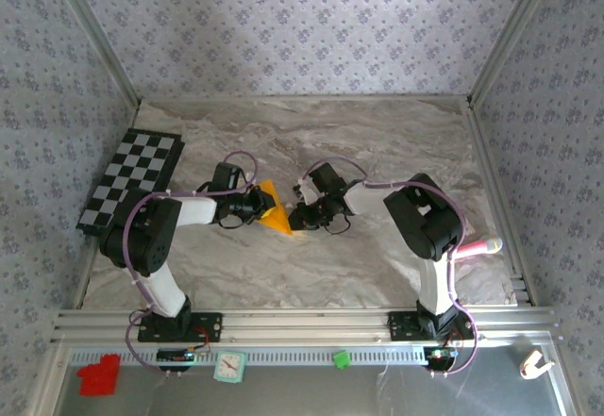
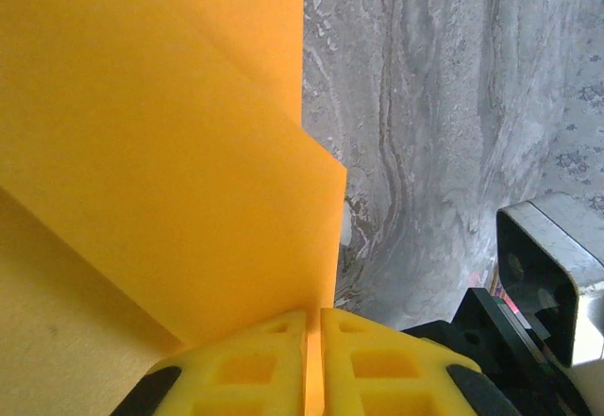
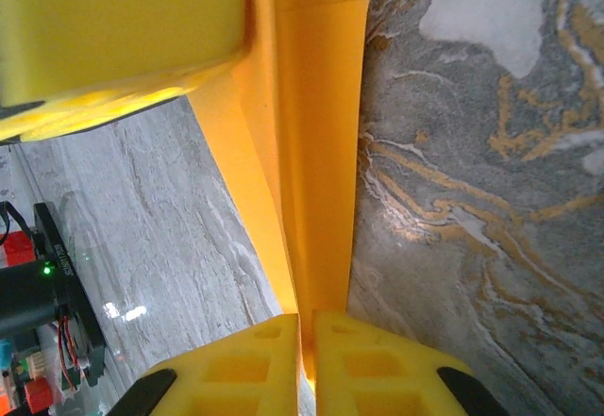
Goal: Fold a paper plane with a square sheet of paper (pick it up from the middle)
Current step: Fourth fold the wing at the center of the table.
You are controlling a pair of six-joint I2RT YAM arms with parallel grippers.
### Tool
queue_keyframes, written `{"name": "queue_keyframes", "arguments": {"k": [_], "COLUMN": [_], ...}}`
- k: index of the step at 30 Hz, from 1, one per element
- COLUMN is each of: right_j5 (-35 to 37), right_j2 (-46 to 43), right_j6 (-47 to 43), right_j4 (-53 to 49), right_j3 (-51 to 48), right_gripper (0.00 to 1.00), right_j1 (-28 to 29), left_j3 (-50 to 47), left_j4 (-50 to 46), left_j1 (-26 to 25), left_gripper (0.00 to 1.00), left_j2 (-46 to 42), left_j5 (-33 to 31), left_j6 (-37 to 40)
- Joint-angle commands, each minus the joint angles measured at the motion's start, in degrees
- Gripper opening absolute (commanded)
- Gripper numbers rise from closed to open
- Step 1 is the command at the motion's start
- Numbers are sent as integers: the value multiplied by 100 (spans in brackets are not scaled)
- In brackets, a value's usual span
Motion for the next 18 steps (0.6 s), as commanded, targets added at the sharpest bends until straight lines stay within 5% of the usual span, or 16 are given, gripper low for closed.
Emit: {"name": "queue_keyframes", "arguments": {"k": [1, 18], "right_j5": [110, 168], "right_j2": [80, 149], "right_j6": [-133, -174], "right_j4": [-215, -269], "right_j3": [27, 62], "right_gripper": [11, 13], "right_j1": [29, 27], "left_j3": [44, 176], "left_j4": [-128, -138], "left_j1": [1, 3], "left_gripper": [13, 14], "left_j2": [64, 129], "left_j5": [27, 165], "left_j6": [86, 139]}}
